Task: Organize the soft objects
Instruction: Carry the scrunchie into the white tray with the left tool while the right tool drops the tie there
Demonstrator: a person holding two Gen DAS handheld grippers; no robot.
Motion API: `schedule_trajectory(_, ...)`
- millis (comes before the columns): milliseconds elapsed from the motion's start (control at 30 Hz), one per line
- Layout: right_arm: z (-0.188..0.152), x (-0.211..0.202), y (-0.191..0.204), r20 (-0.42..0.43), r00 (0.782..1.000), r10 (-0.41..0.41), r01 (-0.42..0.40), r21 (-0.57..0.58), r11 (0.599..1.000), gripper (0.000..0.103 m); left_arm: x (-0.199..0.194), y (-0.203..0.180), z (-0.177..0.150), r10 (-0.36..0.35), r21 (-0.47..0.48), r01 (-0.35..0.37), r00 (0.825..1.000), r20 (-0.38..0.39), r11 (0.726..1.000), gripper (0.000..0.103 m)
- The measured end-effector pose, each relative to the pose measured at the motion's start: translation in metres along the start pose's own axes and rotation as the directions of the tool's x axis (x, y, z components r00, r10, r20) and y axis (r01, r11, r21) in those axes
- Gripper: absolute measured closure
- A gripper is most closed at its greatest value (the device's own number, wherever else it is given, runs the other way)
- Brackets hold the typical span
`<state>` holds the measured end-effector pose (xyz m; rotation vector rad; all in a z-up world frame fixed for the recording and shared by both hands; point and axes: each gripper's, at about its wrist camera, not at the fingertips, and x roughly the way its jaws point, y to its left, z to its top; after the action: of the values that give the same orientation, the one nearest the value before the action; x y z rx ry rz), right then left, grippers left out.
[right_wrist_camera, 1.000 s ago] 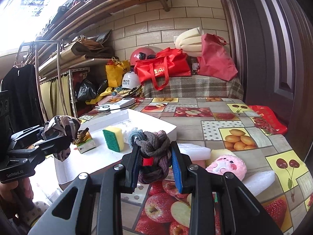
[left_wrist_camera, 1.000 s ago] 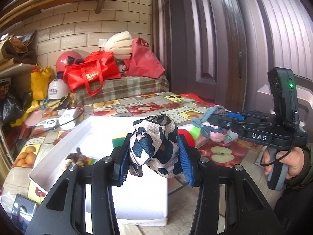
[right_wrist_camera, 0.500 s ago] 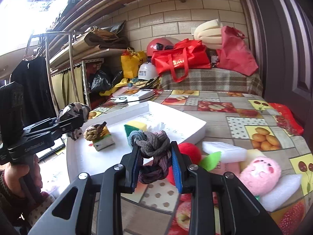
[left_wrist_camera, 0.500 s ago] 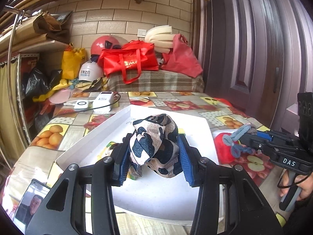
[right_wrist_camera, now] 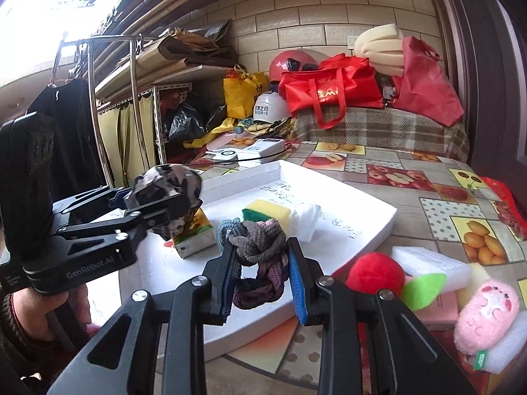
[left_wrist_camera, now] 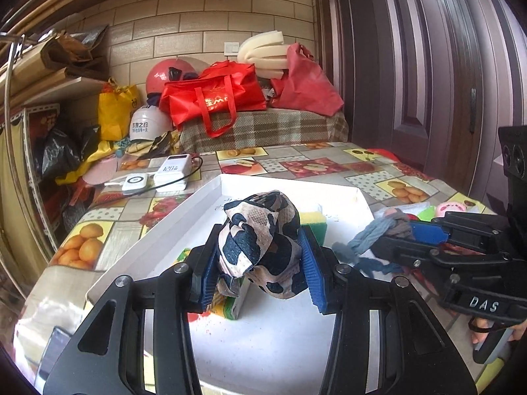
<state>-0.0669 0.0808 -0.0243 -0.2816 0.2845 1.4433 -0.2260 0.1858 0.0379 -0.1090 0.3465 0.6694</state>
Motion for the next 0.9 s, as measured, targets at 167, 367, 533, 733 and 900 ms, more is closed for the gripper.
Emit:
schedule_trajectory(167, 0.006, 0.016, 0.009, -0.013, 1.0, -0.012, 0.012, -0.03, 0.999, 0.073, 0.012, 0.007, 0.006, 0.031, -0.019, -0.031, 0.999, 0.009, 0.999, 0.058)
schedule_trajectory(367, 0.014, 0.039, 0.001, -0.057, 0.998, -0.034, 0.035, 0.02, 0.999, 0.073, 0.026, 0.027, 0.009, 0.064, -0.101, -0.066, 0.998, -0.017, 0.993, 0.058)
schedule_trajectory(533, 0.014, 0.042, -0.003, -0.064, 0.997, -0.053, 0.056, 0.044, 0.997, 0.073, 0.042, 0.024, 0.012, 0.056, -0.067, -0.06, 0.997, -0.06, 0.996, 0.058)
schedule_trajectory(733, 0.015, 0.041, 0.003, -0.055, 0.996, -0.071, 0.072, 0.016, 0.997, 0.034, 0.038, 0.025, 0.011, 0.098, -0.082, -0.101, 0.994, -0.042, 0.992, 0.045)
schedule_trajectory(900, 0.015, 0.03, 0.011, 0.014, 0.995, -0.099, 0.099, -0.022, 0.995, 0.017, 0.026, 0.028, 0.01, 0.144, -0.1, -0.142, 0.989, 0.019, 0.985, 0.002)
